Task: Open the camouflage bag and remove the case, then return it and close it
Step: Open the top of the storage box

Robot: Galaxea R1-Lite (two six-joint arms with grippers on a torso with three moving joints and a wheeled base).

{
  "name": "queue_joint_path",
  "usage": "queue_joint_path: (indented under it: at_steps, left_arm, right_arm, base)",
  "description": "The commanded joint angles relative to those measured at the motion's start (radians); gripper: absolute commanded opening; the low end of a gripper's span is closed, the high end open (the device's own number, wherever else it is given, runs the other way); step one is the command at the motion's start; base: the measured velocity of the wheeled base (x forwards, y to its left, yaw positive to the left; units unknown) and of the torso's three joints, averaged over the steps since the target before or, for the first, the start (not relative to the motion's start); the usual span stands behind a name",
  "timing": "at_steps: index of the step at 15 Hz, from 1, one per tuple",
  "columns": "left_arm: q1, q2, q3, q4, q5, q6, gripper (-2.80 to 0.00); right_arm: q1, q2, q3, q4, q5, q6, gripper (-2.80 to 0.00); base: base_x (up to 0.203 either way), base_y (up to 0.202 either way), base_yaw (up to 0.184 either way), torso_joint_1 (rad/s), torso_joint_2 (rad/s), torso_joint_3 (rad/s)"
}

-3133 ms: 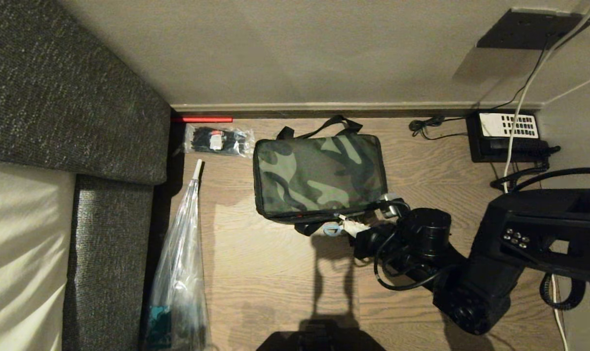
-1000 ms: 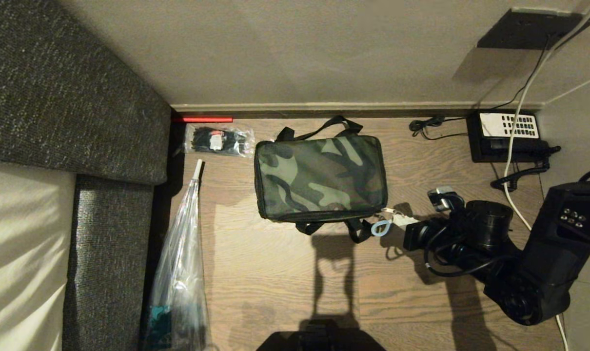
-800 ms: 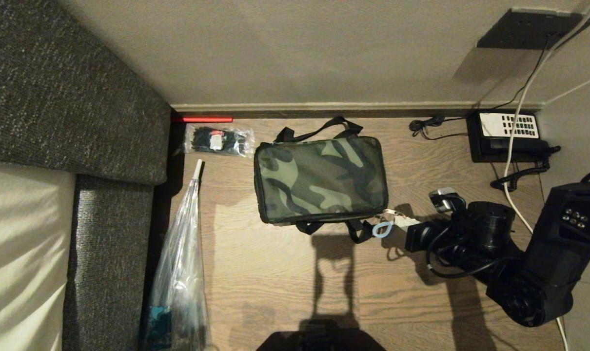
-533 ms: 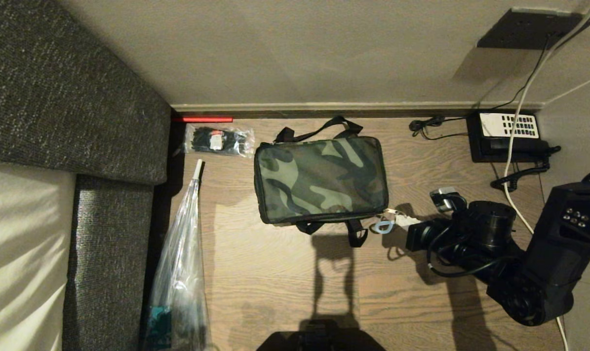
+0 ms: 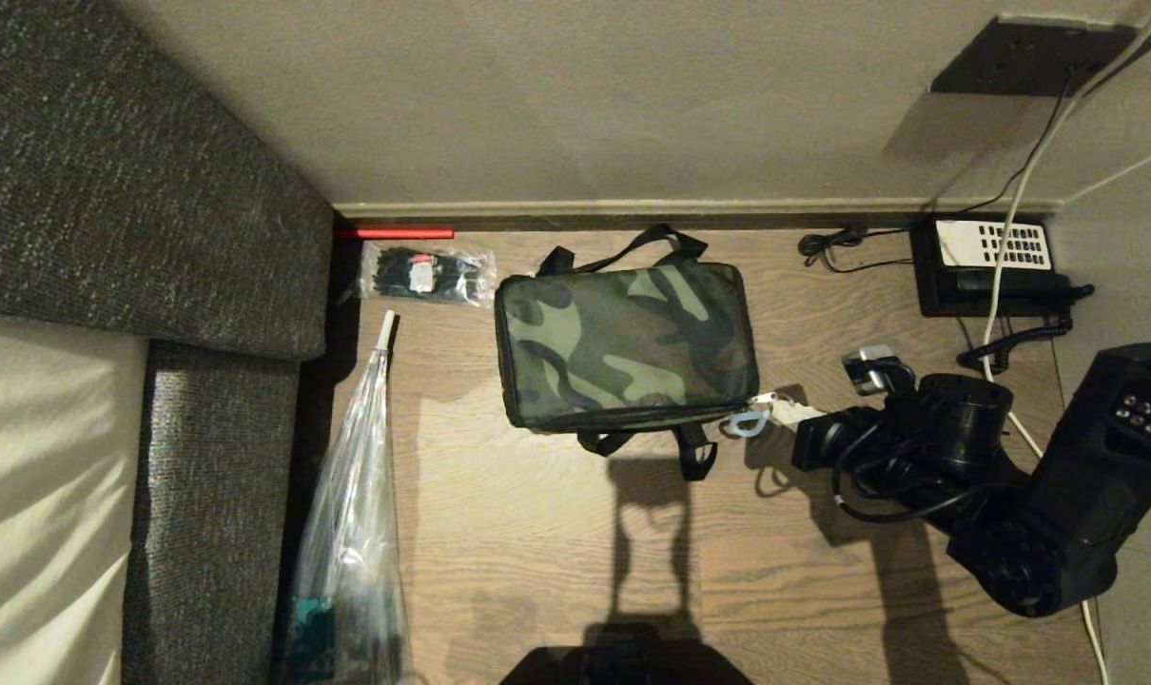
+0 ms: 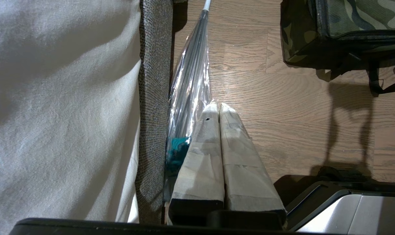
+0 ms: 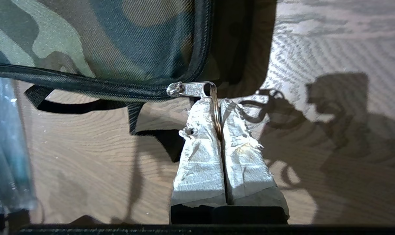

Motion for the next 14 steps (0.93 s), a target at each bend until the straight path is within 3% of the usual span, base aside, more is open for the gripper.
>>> queue_joint_path:
  at_steps: [1,14]
  left_arm:
    - [0.000,-0.002,0.002,0.000,0.001,0.000,-2.80]
    - [0.000,-0.002,0.002,0.000,0.001,0.000,-2.80]
  right_arm:
    - [-0.002,0.007,-0.017,-0.008,0.001,-0.007,-2.80]
    - [-0.009,0.056,-0.170,0.010,0.059,-0.029,-2.80]
  base:
    - [0.000,0.000,0.000,0.000,0.00,0.000]
    - [0.000,0.000,0.000,0.000,0.00,0.000]
